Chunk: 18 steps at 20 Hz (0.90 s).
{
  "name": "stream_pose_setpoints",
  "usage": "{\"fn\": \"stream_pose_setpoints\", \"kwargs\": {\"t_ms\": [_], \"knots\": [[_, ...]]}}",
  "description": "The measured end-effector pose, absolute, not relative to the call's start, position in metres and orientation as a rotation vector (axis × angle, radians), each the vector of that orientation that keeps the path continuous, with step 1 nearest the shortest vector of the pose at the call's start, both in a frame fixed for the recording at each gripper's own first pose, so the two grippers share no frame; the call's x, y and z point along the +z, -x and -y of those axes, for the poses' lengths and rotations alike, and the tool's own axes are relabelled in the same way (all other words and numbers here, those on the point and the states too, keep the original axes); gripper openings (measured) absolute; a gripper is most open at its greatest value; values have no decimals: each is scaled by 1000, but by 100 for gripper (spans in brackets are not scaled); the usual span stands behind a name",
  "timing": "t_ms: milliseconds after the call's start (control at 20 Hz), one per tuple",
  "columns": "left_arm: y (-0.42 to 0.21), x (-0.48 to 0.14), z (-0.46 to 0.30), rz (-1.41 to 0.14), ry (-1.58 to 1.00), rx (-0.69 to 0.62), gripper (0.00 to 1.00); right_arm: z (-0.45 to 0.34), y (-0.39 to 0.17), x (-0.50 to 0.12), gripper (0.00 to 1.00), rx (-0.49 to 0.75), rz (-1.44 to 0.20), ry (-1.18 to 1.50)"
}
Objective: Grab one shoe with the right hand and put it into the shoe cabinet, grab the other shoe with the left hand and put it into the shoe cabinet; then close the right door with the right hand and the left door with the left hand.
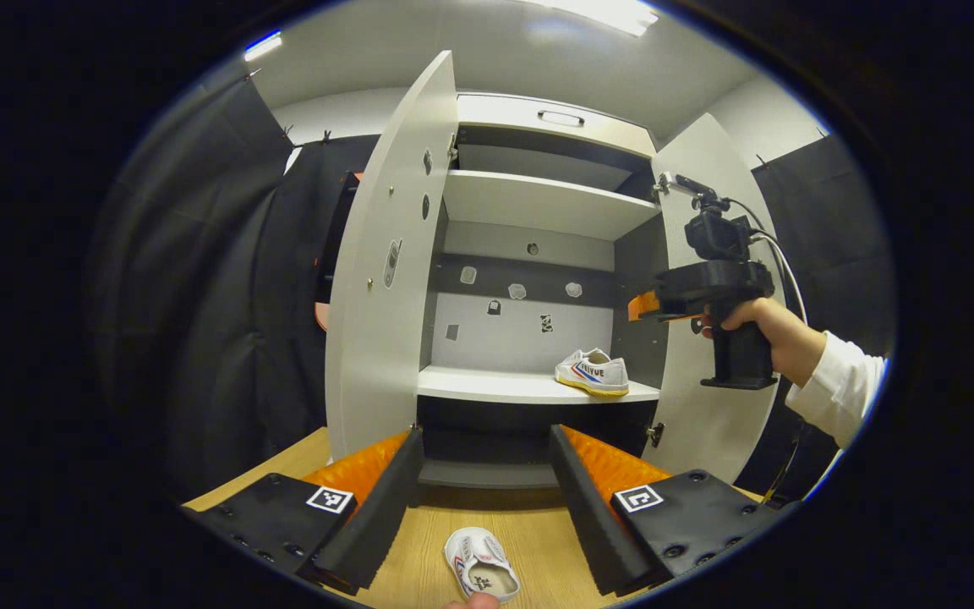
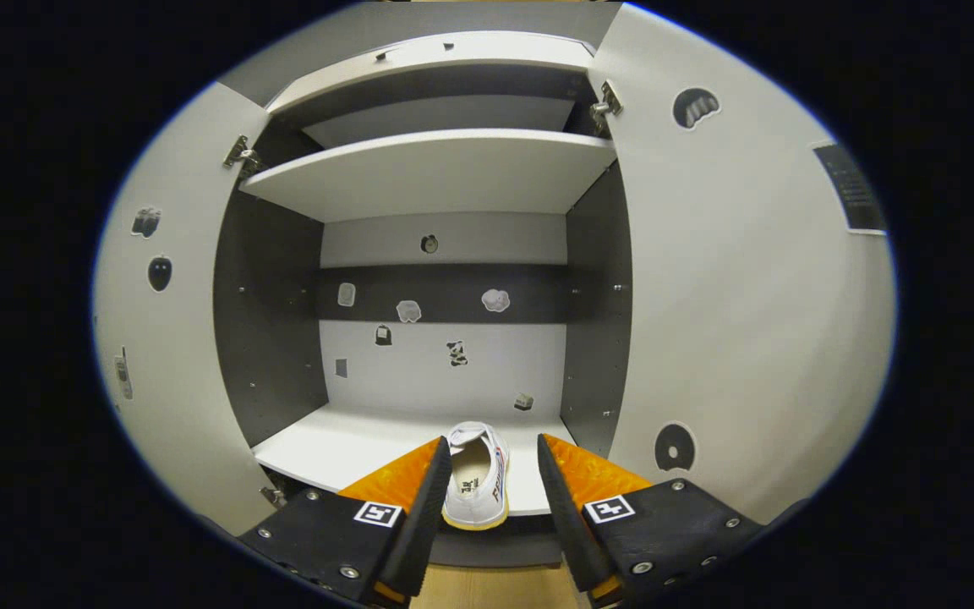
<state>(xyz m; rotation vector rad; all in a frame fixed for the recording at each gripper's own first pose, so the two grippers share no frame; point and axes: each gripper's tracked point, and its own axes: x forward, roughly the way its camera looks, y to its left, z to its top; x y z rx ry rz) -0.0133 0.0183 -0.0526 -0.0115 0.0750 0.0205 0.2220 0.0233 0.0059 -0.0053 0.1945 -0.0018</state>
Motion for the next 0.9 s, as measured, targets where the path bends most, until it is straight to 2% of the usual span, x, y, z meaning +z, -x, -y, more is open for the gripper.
{"fn": "stream_pose_setpoints", "kwargs": {"t_ms": [250, 300, 400, 900], "knots": [[15, -53, 1, -79, 4, -19, 96, -20, -150, 4, 78, 26, -148, 5], [15, -54, 5, -81, 4, -28, 94, -23, -138, -1, 81, 40, -142, 3], [16, -57, 11, -88, 4, -34, 96, -23, -115, -13, 89, 56, -140, 10], [11, -71, 20, -137, 27, -35, 96, -8, -34, -40, 92, 49, -62, 24]]}}
